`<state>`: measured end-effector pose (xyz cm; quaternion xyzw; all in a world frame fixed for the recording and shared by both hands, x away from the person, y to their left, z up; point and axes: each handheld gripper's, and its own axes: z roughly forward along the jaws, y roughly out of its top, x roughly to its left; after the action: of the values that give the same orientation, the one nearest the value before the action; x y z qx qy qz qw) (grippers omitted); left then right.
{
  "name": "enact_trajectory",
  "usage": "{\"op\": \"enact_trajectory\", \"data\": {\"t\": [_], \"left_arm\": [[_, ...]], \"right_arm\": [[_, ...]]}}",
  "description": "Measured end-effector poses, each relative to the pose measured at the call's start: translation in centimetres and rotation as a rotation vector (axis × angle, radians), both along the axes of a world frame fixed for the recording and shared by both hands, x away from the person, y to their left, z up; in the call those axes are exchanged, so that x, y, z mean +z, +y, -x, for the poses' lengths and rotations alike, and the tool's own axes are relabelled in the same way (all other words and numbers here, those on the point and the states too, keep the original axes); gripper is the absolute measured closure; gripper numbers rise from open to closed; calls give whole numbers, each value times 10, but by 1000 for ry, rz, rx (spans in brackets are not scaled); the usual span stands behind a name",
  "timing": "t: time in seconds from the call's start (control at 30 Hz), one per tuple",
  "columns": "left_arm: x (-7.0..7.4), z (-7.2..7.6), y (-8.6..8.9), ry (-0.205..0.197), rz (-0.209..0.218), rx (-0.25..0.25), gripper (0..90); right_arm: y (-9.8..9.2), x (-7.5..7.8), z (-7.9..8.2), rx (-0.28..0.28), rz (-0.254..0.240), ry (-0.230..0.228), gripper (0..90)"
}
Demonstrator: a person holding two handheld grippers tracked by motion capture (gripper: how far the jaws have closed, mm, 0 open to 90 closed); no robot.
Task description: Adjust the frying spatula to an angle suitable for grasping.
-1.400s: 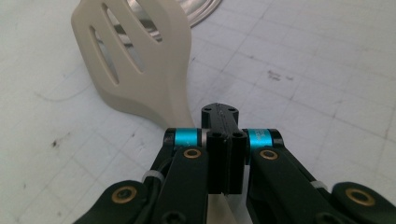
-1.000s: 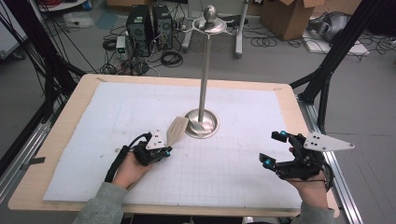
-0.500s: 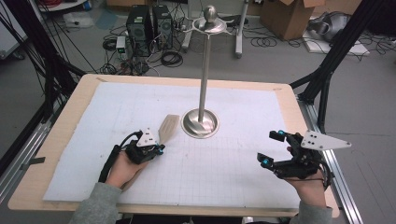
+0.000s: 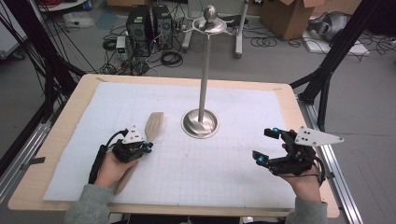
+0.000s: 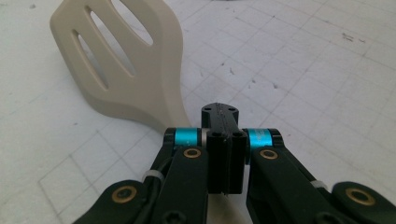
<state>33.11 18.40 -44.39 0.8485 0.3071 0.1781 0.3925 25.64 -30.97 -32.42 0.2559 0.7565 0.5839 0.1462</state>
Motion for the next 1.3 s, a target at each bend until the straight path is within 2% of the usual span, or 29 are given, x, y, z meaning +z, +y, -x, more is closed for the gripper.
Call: {"op": "enact_trajectory", "data": {"t": [0.13,0.27,0.63,0.73,0.9,0.97,1.1,1.3], "left_arm": [[1,0,8,-1,-13,20,898],[-1,0,19,12,30,42,898],[-1,6,31,-10,18,77,897],[2,12,35,-22,61,64,897],[8,25,47,-20,115,61,897],[11,31,53,-24,123,59,898],[13,41,66,-22,134,65,897],[4,48,82,27,142,84,897]], "right_arm": [[1,0,-1,3,0,-1,102],[1,0,-2,6,0,1,102],[6,0,-5,14,4,0,102],[7,0,-7,17,1,0,102],[10,3,-11,33,-16,-2,102],[12,4,-13,41,-21,-17,102],[19,5,-19,66,-25,-18,102],[25,5,-27,85,-29,-25,102]]}}
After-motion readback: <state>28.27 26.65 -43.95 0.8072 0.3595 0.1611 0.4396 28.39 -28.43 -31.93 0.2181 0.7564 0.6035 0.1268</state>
